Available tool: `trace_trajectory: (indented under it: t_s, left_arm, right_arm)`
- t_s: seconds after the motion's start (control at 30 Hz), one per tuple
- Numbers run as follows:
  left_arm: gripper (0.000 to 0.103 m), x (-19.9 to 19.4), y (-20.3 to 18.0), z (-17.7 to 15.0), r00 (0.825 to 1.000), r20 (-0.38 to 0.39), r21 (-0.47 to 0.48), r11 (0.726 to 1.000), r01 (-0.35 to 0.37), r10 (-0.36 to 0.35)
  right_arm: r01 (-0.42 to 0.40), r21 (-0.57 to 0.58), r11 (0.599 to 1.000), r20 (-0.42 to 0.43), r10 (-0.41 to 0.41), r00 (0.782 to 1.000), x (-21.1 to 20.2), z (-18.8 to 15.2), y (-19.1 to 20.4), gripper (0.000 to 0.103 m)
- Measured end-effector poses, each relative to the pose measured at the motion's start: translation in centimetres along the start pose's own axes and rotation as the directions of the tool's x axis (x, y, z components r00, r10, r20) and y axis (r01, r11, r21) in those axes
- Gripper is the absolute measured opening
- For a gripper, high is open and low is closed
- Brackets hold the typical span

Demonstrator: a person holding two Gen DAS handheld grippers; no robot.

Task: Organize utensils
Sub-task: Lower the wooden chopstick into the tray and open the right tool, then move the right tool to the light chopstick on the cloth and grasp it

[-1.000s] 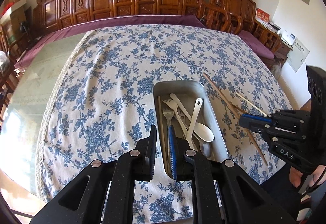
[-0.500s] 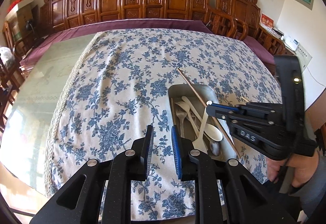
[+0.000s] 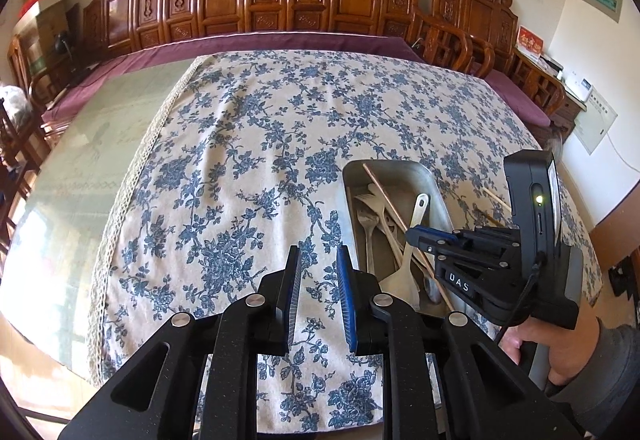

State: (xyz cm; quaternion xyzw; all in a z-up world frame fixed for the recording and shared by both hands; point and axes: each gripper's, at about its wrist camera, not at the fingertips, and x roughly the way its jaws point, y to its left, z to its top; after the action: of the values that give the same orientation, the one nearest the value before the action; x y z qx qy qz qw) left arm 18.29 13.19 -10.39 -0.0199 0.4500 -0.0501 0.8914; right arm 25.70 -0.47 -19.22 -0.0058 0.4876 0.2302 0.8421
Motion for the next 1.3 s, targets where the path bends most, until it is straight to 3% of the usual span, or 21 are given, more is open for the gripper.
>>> trace_trajectory:
  t_s: [0.23,0.5,1.0,1.07,1.3]
  left_arm:
    - [0.017,0.1,-0.3,-0.1,1.0,-0.005,0.003,1.0,-0.004,0.004]
    - [0.018,0.0,-1.4,0.2,1.0,0.005,0.014,1.0,0.01,-0.01]
    - [0.049,0.1,-8.5,1.6,0.998,0.033,0.077,0.996,0.05,-0.053]
    - [0.053,0.3,-9.9,1.8,0.998,0.034,0.086,0.995,0.058,-0.061]
    - [0.062,1.3,-13.7,2.1,0.996,0.039,0.103,0.992,0.076,-0.081]
  right_arm:
    - [-0.046,-0.002,0.999,-0.011,0.046,0.999,0.3,0.0,-0.1,0.009]
    - [-0.065,-0.048,0.997,0.041,0.067,0.997,-2.8,-0.5,-0.5,0.009]
    - [0.018,-0.091,0.996,0.157,-0.004,0.988,-12.6,-3.6,-7.6,0.01]
    - [0.028,-0.083,0.996,0.168,-0.013,0.986,-13.6,-4.1,-8.9,0.016]
    - [0.059,-0.052,0.997,0.17,-0.049,0.984,-15.8,-5.8,-13.6,0.022]
